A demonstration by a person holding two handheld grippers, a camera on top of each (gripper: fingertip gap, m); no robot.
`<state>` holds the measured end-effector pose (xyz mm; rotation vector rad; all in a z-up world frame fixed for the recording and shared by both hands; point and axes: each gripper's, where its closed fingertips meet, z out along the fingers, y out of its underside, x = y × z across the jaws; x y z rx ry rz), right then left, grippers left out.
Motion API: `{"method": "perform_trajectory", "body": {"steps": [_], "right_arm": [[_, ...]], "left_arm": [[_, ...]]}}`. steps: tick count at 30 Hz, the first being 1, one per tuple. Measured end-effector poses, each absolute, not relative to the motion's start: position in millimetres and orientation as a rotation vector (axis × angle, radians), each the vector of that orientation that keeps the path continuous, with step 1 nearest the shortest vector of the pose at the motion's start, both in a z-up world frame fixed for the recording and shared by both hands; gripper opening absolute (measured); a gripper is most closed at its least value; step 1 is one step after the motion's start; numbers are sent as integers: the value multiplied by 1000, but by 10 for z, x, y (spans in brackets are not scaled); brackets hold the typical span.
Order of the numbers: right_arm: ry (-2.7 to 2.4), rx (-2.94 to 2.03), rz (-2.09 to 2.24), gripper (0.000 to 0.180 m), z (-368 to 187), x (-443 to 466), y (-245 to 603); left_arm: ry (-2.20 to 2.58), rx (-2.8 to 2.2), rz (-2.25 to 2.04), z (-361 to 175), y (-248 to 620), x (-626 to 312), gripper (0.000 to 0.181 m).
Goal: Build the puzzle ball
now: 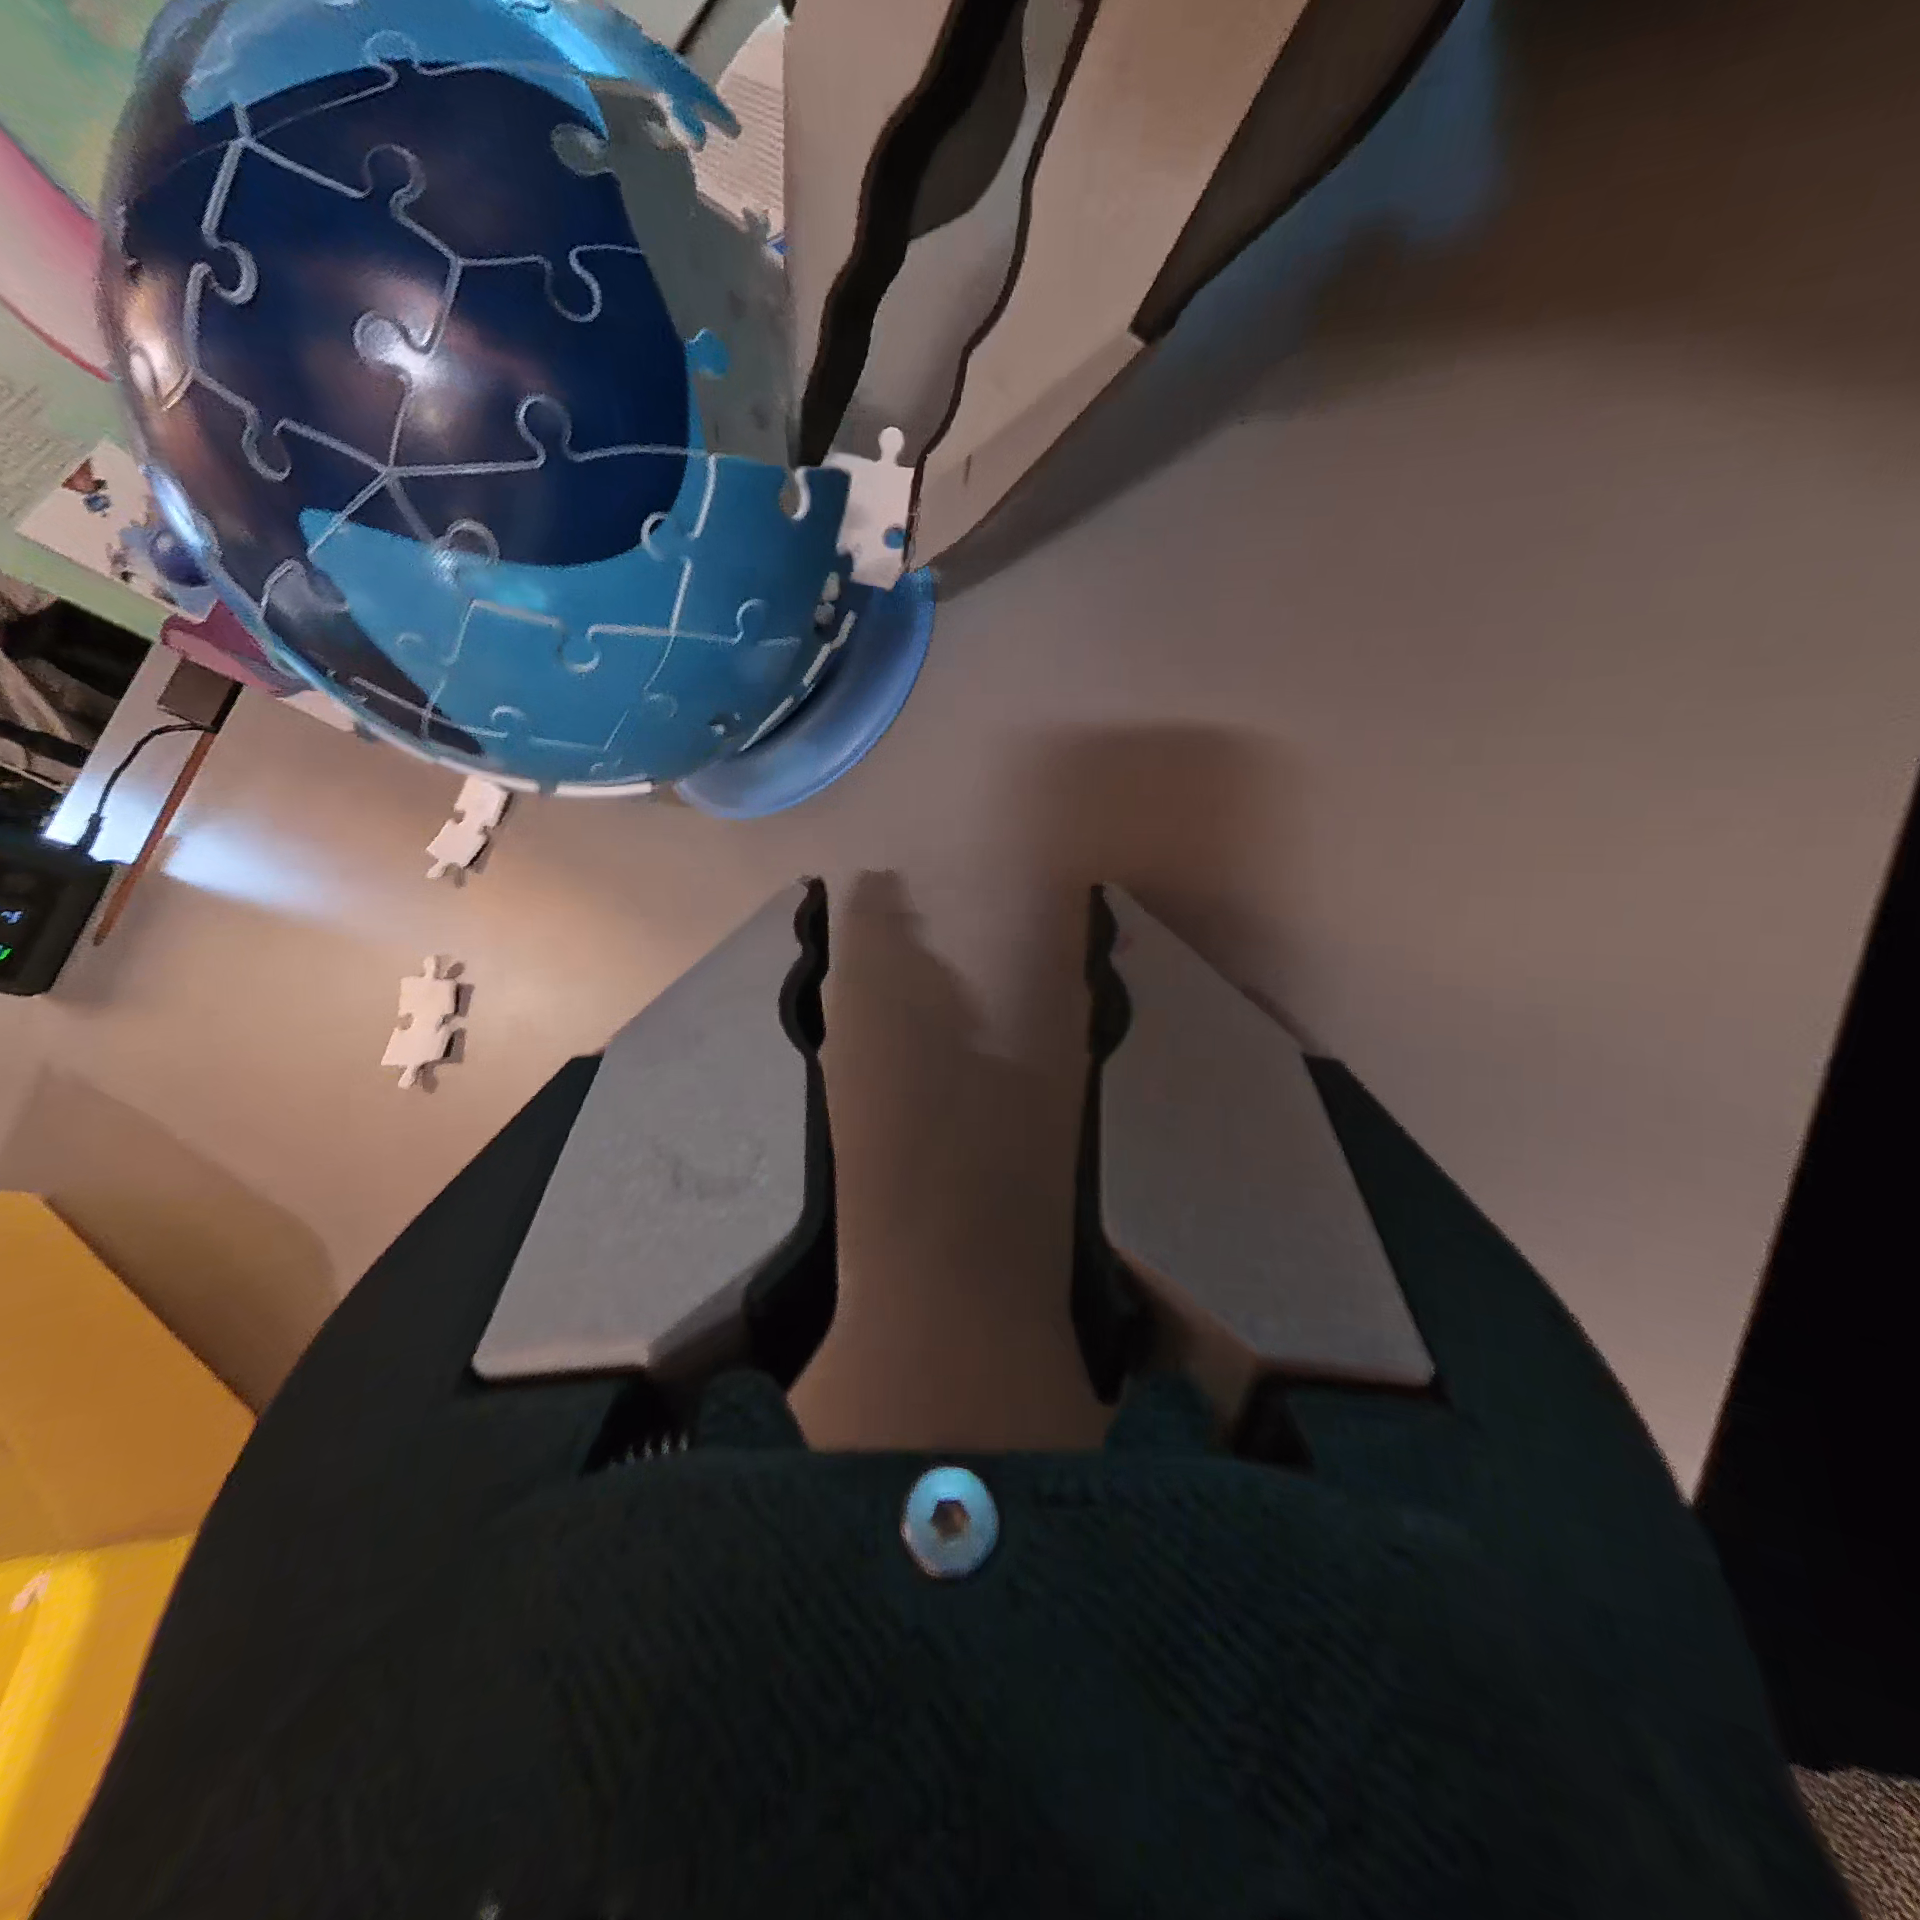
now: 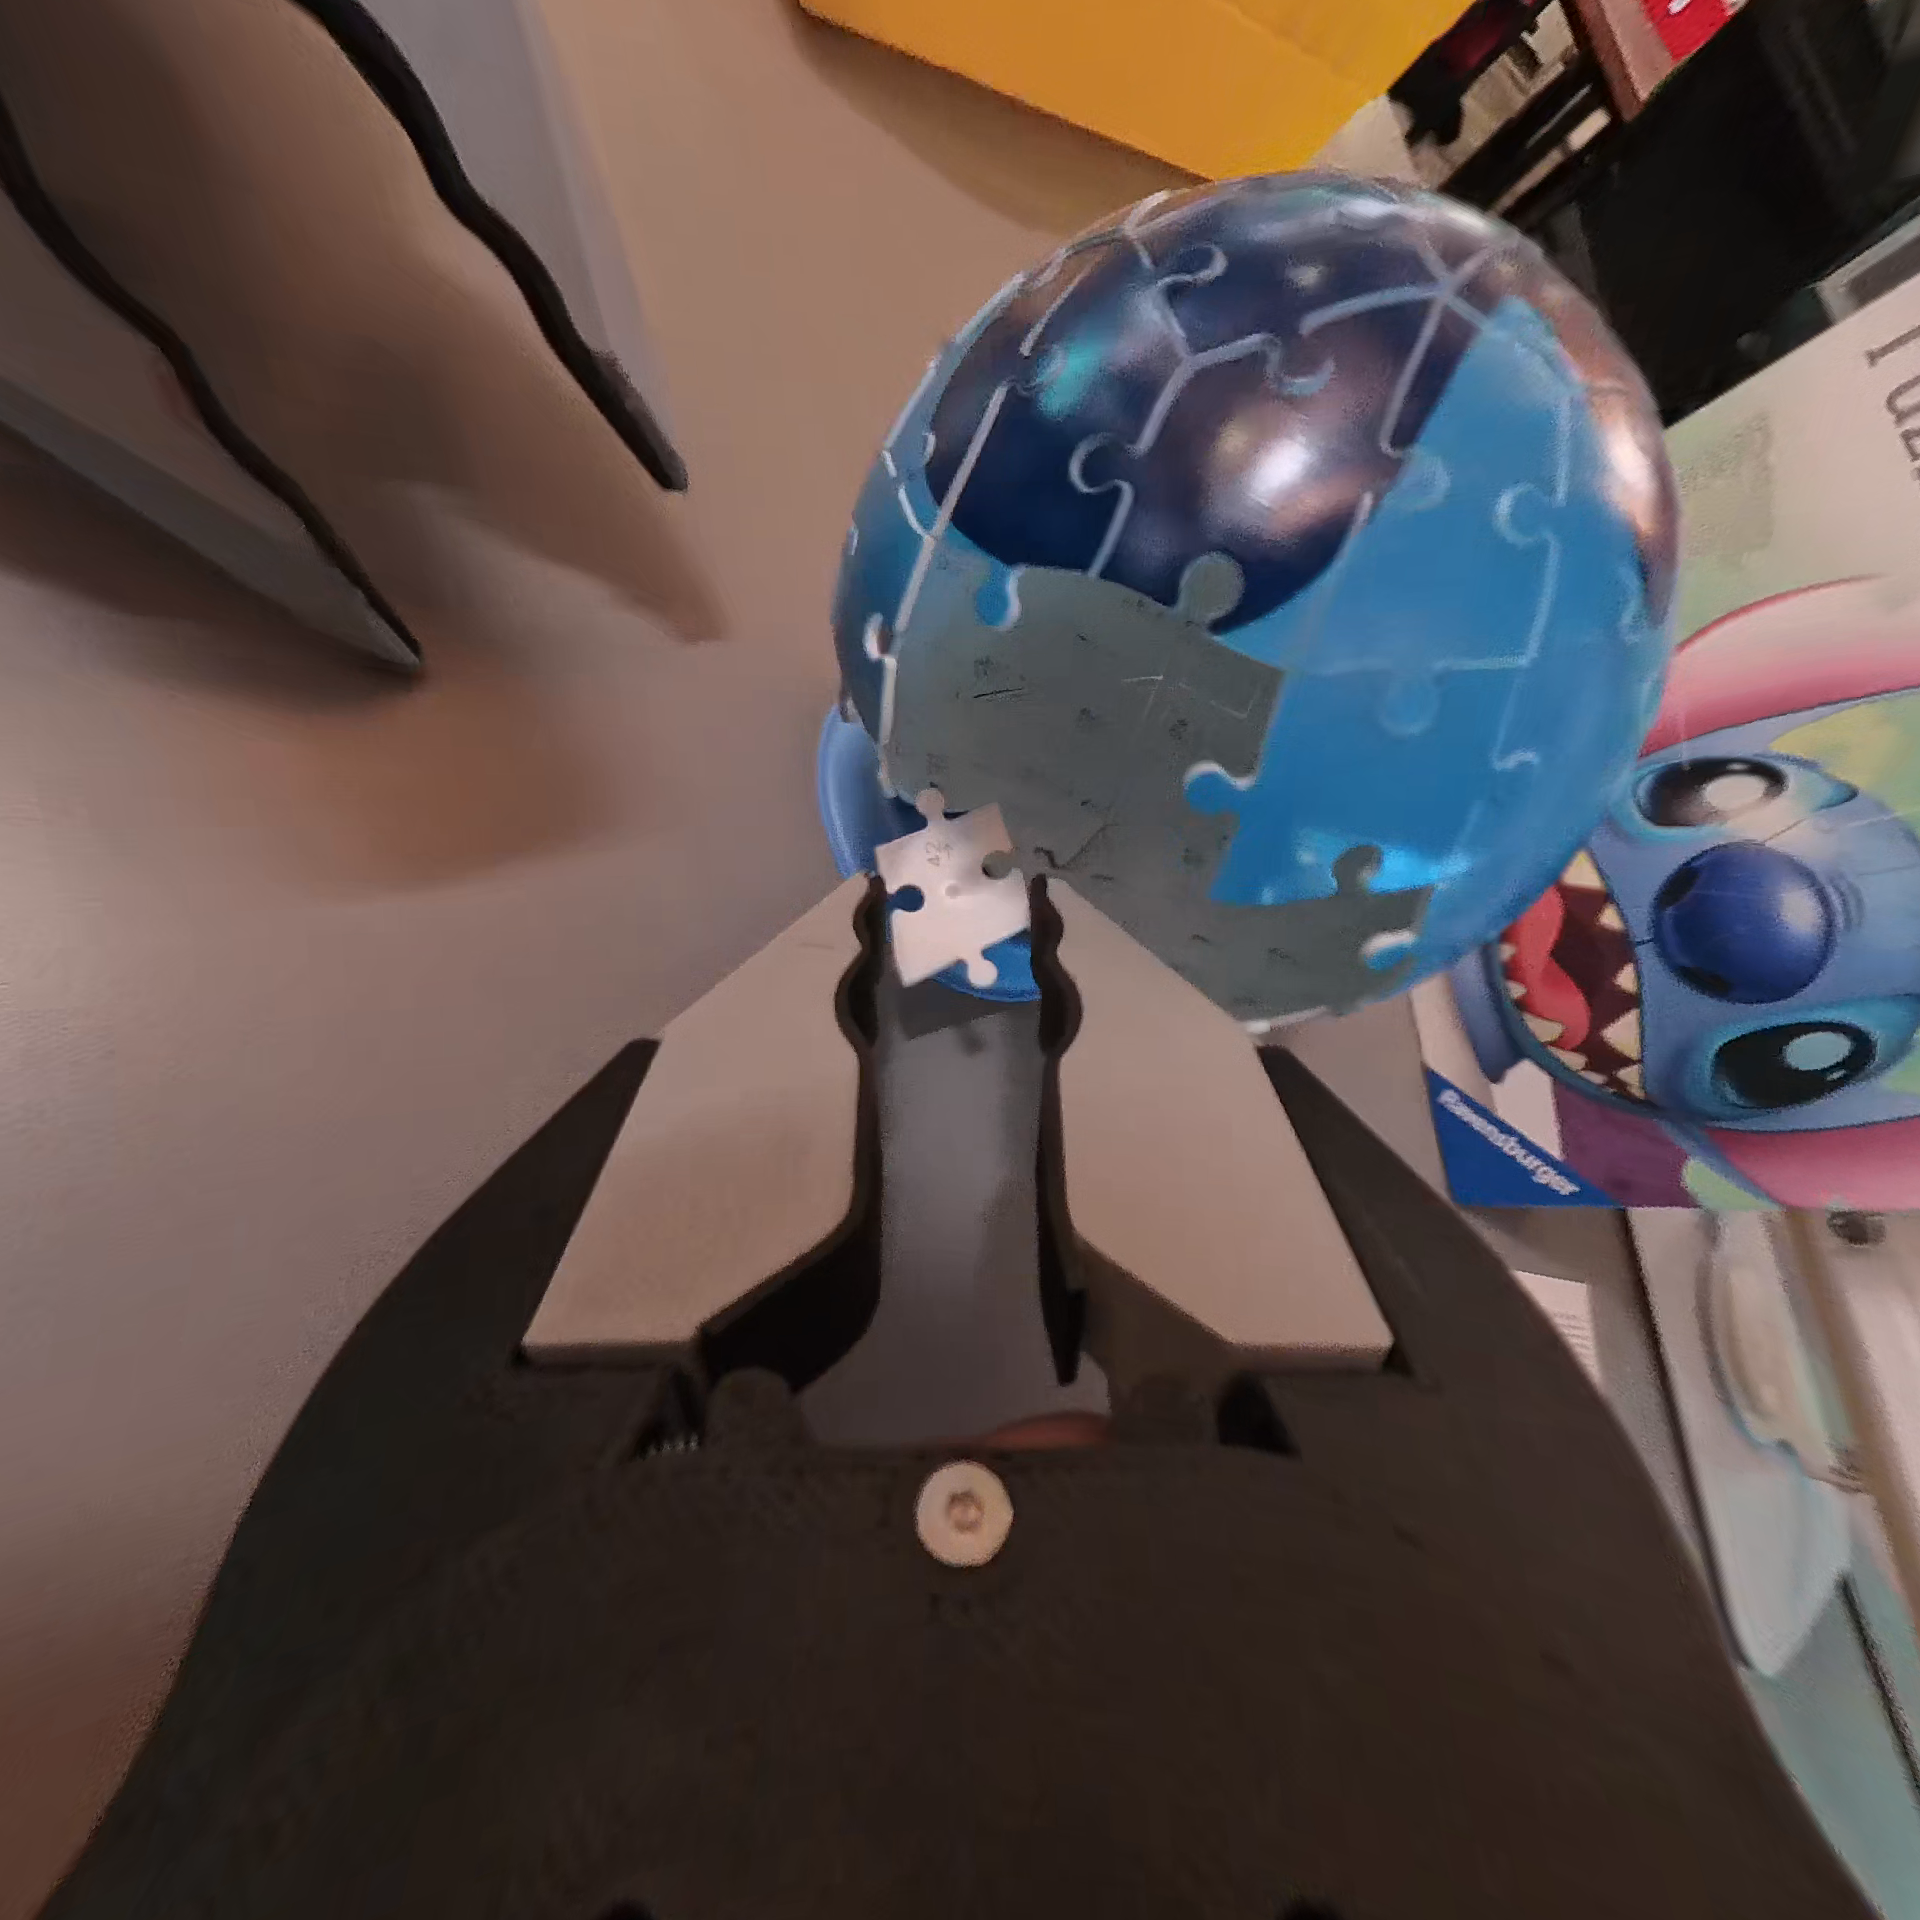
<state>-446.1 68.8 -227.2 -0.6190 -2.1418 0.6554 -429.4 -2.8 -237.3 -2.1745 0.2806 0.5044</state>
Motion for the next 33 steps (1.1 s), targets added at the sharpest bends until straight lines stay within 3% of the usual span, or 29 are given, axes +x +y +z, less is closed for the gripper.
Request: {"method": "perform_trajectory", "body": {"steps": [33], "right_arm": [[-2211,-553,490,28,-2394,-4631,704]], "left_arm": [[259,-2186,500,-2380,-89,-4322,44]]}}
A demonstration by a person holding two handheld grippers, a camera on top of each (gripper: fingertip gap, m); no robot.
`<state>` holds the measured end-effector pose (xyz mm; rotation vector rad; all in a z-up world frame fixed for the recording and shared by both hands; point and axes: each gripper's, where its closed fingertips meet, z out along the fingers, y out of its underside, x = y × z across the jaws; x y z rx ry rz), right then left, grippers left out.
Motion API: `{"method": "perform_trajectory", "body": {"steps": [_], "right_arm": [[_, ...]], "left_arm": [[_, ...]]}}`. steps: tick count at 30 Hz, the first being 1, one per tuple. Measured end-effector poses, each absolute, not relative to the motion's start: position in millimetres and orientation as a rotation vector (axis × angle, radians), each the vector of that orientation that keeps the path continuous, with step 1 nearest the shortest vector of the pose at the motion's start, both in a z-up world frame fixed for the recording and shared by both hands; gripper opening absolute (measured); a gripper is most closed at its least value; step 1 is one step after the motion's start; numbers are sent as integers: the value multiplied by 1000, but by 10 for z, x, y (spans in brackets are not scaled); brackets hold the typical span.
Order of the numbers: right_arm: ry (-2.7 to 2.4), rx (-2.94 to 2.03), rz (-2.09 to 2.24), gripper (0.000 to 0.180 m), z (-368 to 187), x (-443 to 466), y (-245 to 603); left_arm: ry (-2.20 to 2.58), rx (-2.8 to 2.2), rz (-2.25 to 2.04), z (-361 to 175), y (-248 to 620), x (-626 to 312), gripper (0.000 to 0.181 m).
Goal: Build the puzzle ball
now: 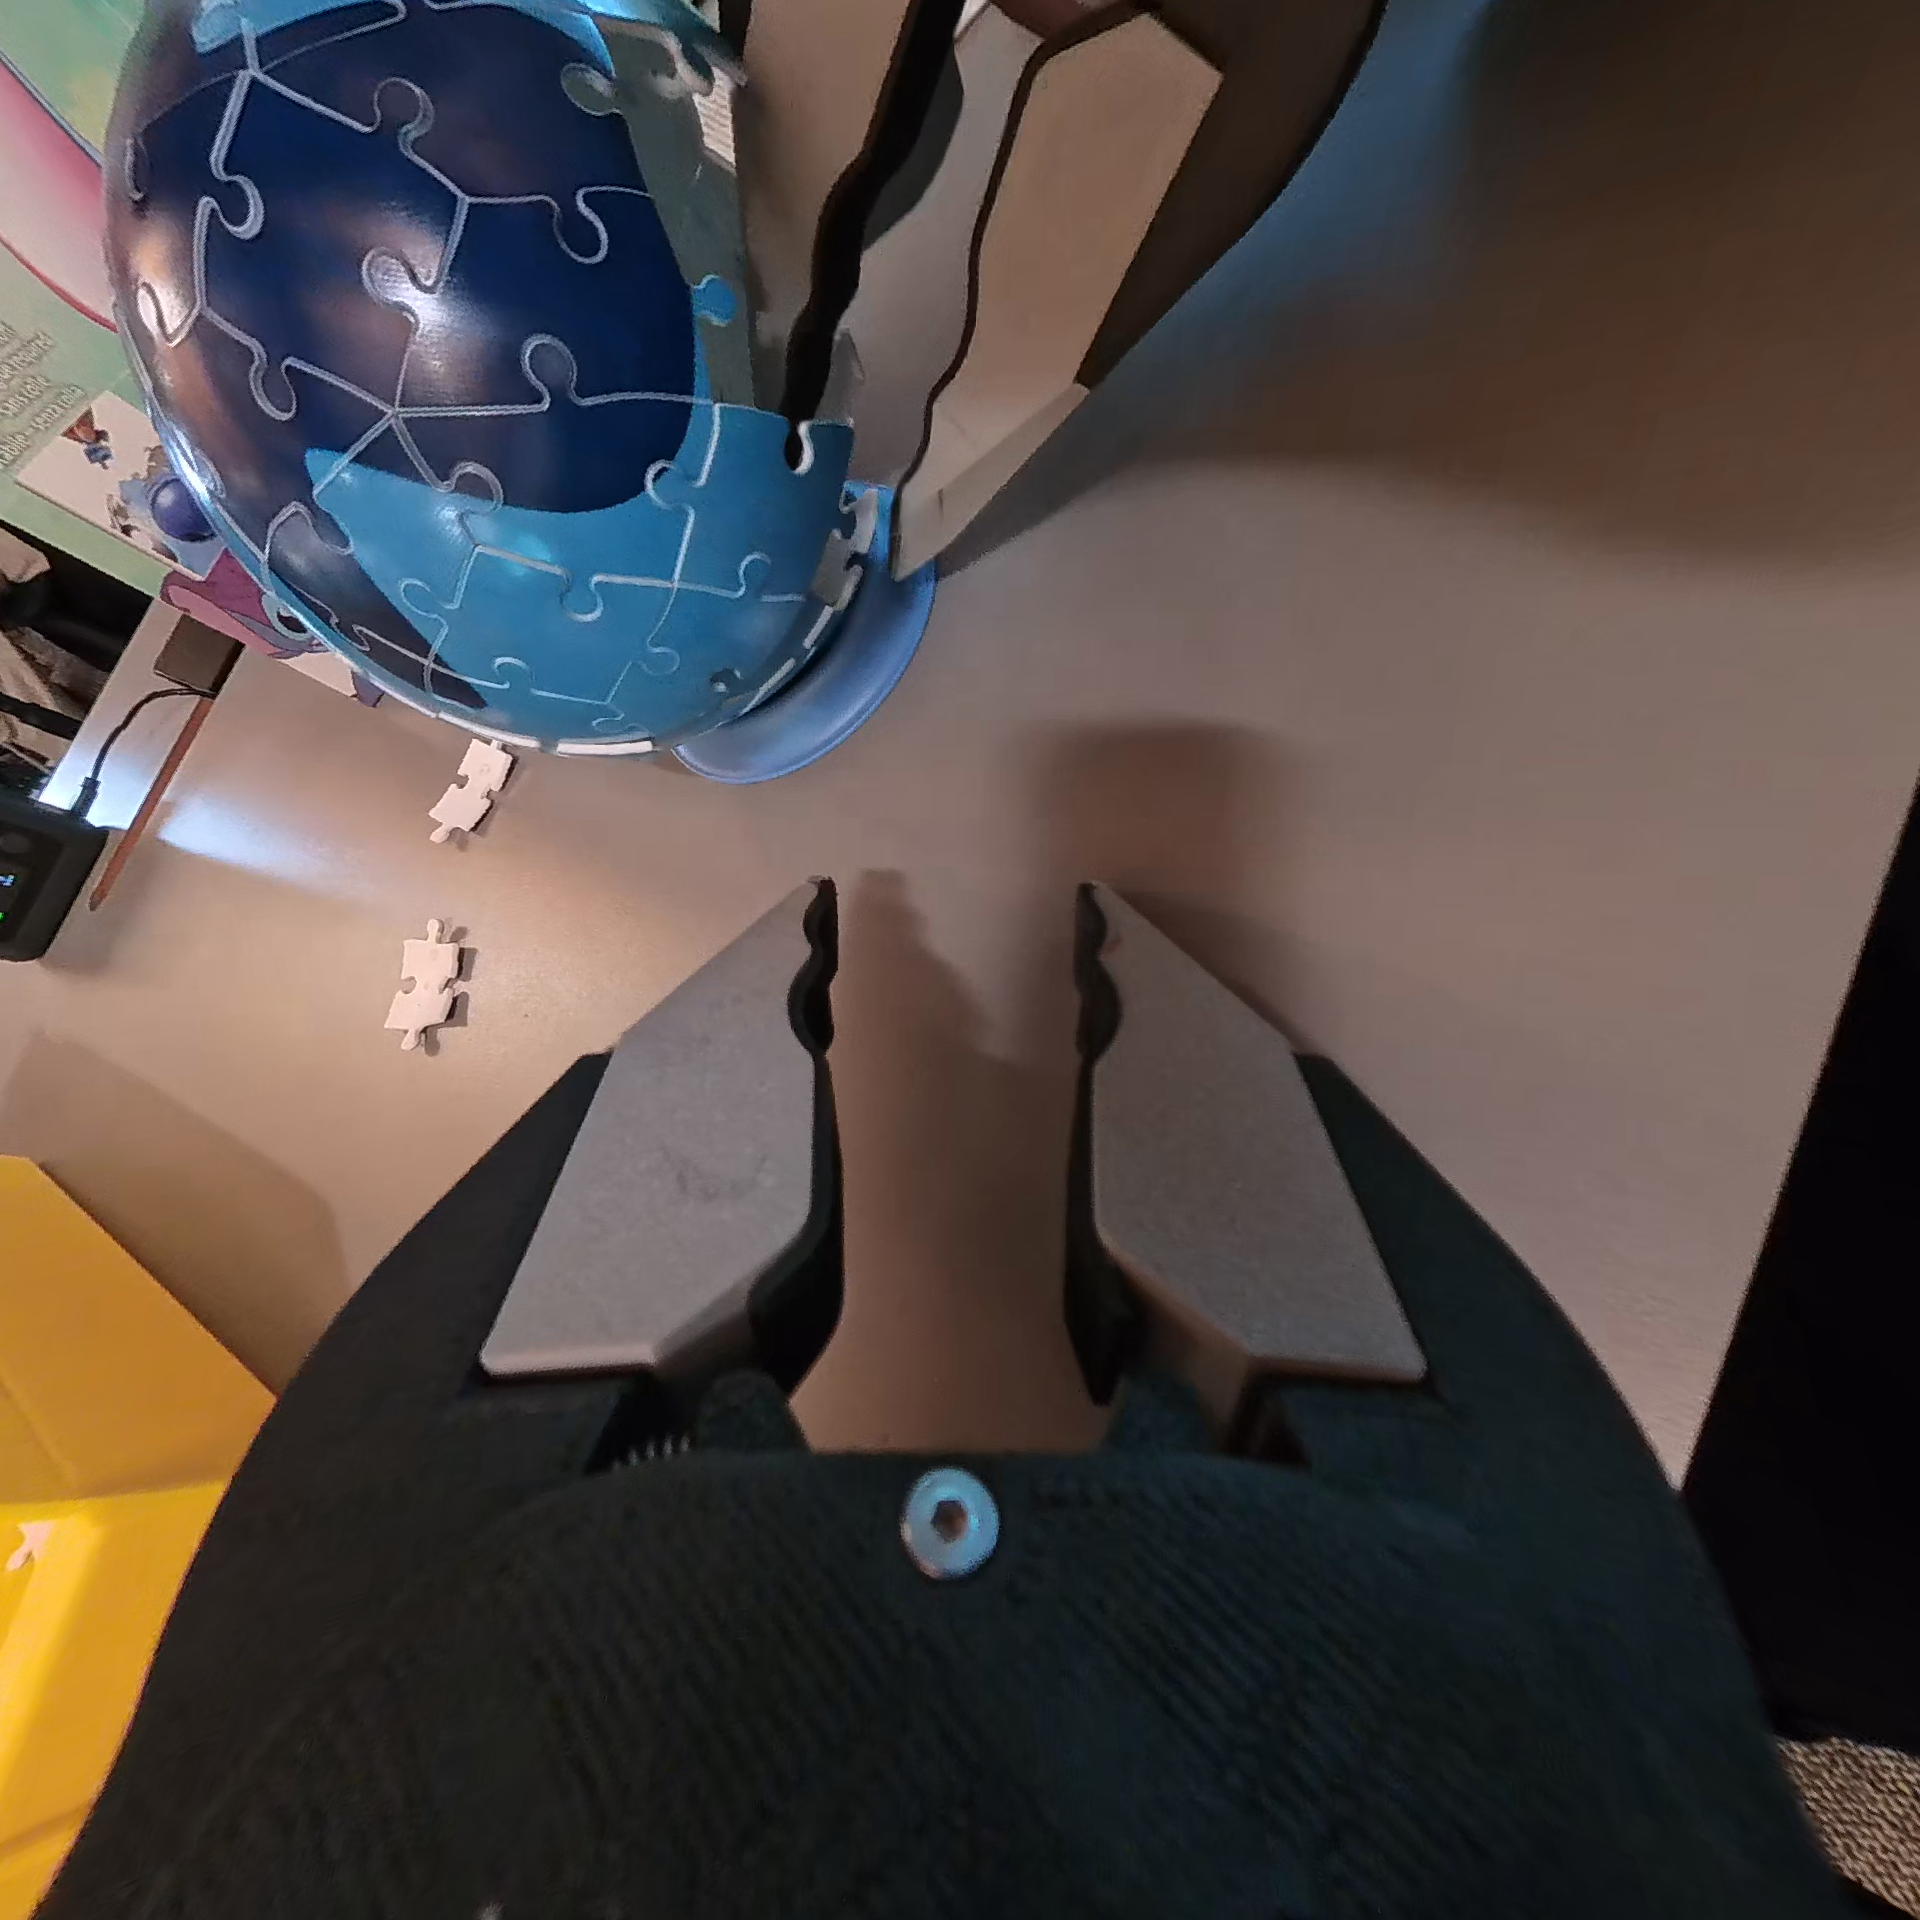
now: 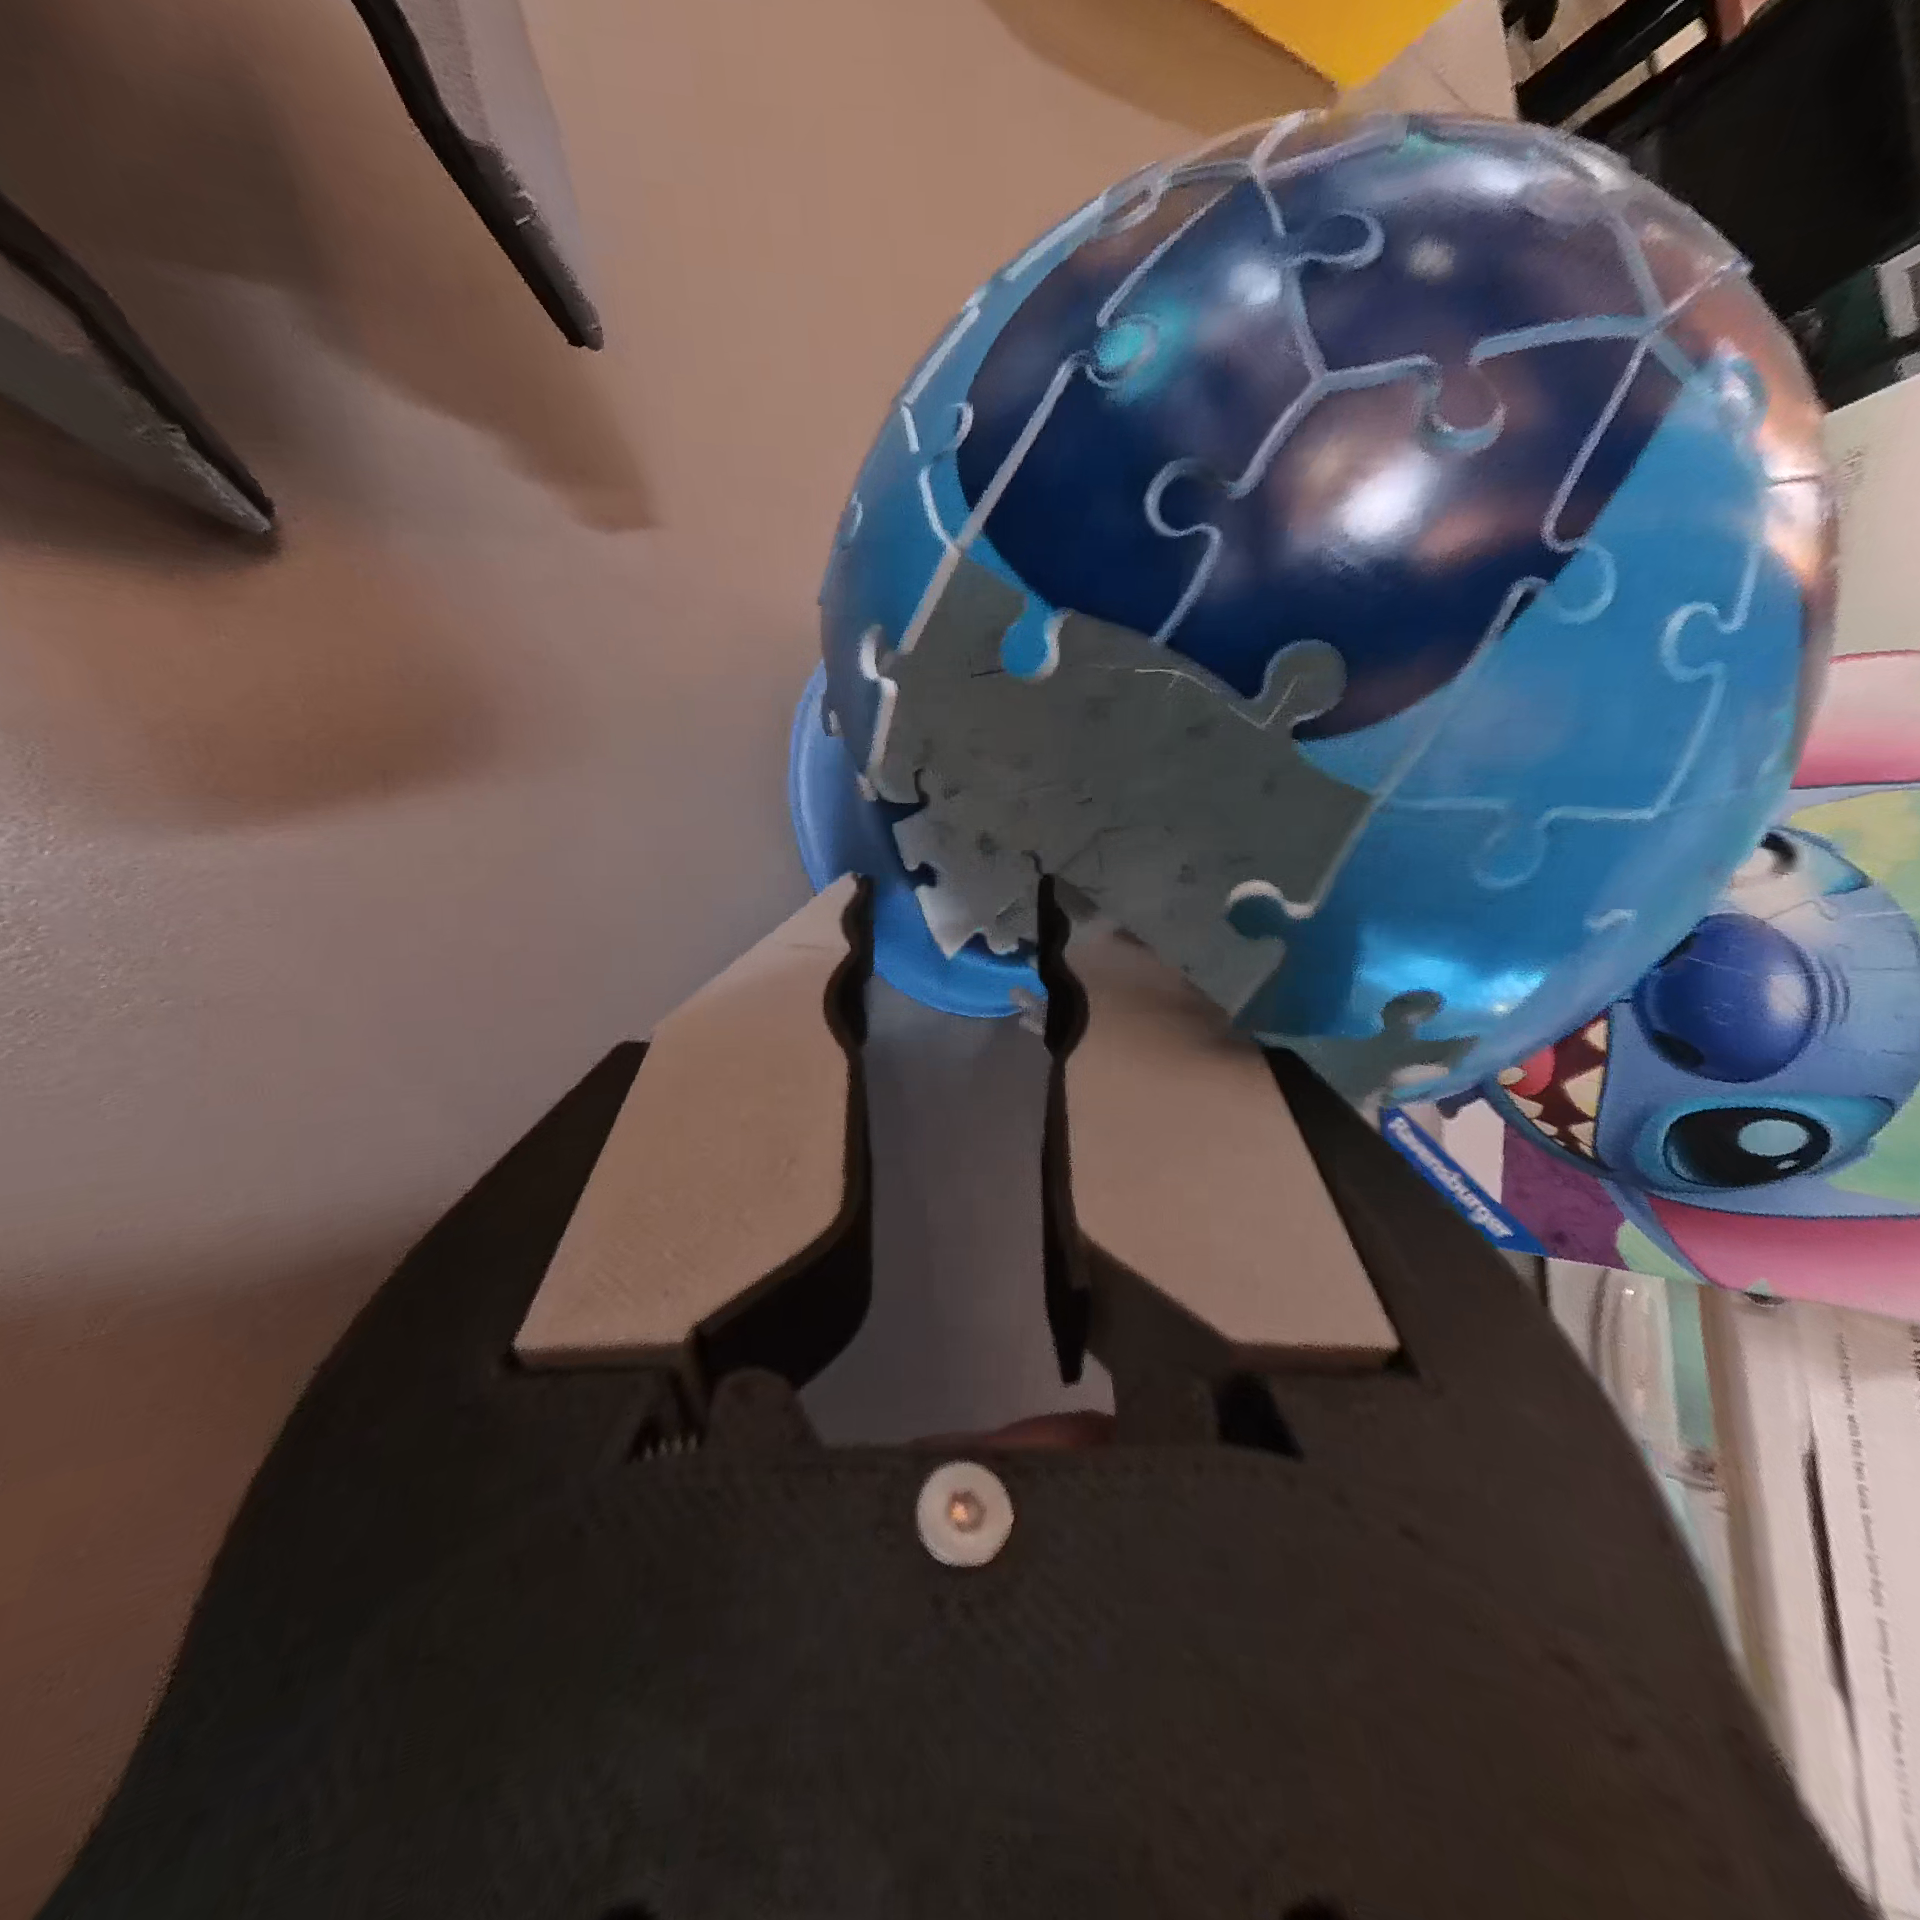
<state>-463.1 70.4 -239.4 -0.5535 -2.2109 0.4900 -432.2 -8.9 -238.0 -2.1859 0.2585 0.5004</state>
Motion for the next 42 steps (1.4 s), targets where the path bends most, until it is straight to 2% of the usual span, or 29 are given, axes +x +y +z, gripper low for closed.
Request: {"method": "perform_trajectory", "body": {"steps": [7,13,15,17,18,19,22,23,24,27,33,42], "right_arm": [[-2250,-465,519,28,-2395,-4457,673],[-2289,-376,515,37,-2422,-4415,629],[-2325,-387,525,28,-2448,-4406,611],[-2372,-414,573,29,-2456,-4383,593],[-2399,-428,622,36,-2444,-4355,563],[-2415,-445,674,55,-2416,-4337,540],[-2379,-422,798,57,-2289,-4332,519],[-2321,-403,833,11,-2221,-4360,533],[-2263,-377,845,0,-2167,-4383,554],[-2128,-344,744,0,-2114,-4479,653],[-2083,-334,449,0,-2387,-4688,757],[-2057,-339,452,0,-2206,-4775,719]], "left_arm": [[265,-2178,522,-2372,-89,-4328,44],[262,-2183,518,-2378,-93,-4322,42],[256,-2187,508,-2384,-91,-4330,42],[249,-2191,498,-2386,-89,-4332,42],[249,-2193,494,-2387,-91,-4332,42],[248,-2194,490,-2389,-92,-4328,42],[239,-2200,476,-2396,-94,-4332,42],[235,-2202,470,-2398,-92,-4336,42],[231,-2204,466,-2398,-92,-4338,43],[226,-2204,469,-2396,-93,-4345,44],[220,-2209,463,-2404,-93,-4347,42],[226,-2208,464,-2407,-93,-4344,41]]}}
